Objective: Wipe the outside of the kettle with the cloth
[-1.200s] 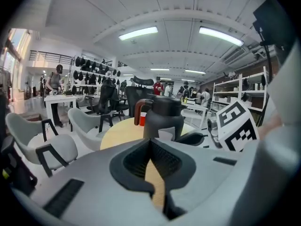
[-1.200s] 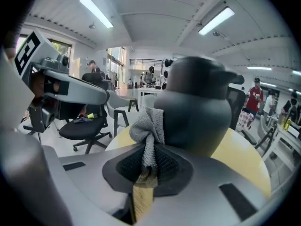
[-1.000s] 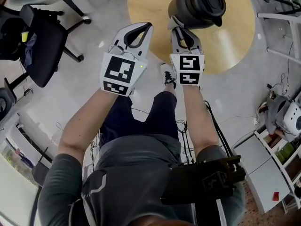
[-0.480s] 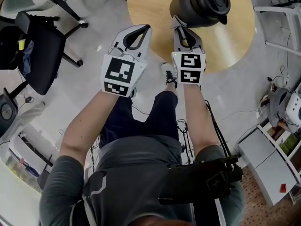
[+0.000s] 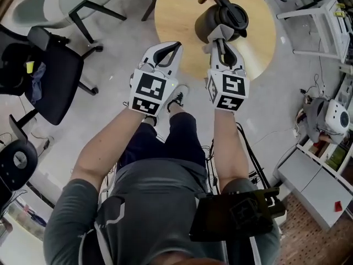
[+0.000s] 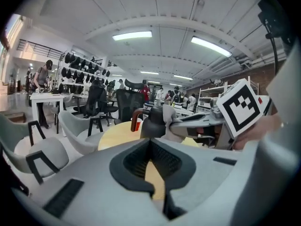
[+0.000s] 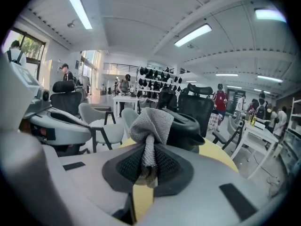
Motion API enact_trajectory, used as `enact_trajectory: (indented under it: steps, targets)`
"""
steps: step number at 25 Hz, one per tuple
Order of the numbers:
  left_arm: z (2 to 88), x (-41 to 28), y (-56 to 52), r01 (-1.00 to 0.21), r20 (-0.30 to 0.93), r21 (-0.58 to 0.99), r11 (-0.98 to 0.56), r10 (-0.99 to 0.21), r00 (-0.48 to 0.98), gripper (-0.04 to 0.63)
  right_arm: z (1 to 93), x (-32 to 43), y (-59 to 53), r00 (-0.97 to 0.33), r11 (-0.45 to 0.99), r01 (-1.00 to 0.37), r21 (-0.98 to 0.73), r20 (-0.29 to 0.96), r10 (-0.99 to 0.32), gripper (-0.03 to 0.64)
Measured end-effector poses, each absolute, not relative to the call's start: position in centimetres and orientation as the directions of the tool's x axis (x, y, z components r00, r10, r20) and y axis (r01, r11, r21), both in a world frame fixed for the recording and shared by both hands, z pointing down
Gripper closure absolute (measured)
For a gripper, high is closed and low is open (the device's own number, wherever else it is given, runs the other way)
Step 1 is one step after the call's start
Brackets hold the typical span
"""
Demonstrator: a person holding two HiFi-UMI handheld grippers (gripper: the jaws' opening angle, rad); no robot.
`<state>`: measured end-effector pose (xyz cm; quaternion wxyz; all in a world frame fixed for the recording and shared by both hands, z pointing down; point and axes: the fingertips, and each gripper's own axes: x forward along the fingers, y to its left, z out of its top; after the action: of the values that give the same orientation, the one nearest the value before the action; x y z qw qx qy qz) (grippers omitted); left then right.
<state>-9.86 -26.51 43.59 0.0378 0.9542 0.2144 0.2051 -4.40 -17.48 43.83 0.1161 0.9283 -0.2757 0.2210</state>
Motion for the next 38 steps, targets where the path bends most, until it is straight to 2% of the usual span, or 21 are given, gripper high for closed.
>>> enact_trajectory:
  steps: [5, 10, 20, 29, 33, 38]
  targets:
    - [43.1, -8.5, -26.7, 0.412, 0.352, 0.165, -0.896, 0.444, 0.824, 0.586, 43.8, -2.1, -18.6, 0.76, -0.826, -0.553, 0.106, 0.471, -0.448, 0.565]
    - [45.5, -7.6, -27.8, 0.401, 0.374, 0.18, -0.898, 0.439, 0.817, 0.586, 44.9, -1.8, -19.6, 0.79, -0.802, -0.559, 0.212, 0.431, -0.437, 0.565]
    - [50.7, -6.3, -28.6, 0.36, 0.425, 0.188, -0.914, 0.406, 0.809, 0.586, 55.2, -2.4, -19.6, 0.713, -0.824, -0.56, 0.086, 0.556, -0.426, 0.565]
    - [54.0, -5.1, -28.8, 0.332, 0.456, 0.205, -0.921, 0.39, 0.8, 0.586, 60.2, -2.0, -20.0, 0.672, -0.824, -0.564, 0.057, 0.611, -0.418, 0.565]
    - [53.9, -4.9, -29.2, 0.335, 0.463, 0.193, -0.922, 0.387, 0.797, 0.586, 60.0, -2.2, -20.3, 0.677, -0.821, -0.567, 0.065, 0.606, -0.419, 0.565]
    - [51.7, -5.8, -28.9, 0.363, 0.499, 0.158, -0.918, 0.391, 0.773, 0.586, 55.4, -3.7, -20.9, 0.672, -0.805, -0.592, 0.022, 0.565, -0.478, 0.565]
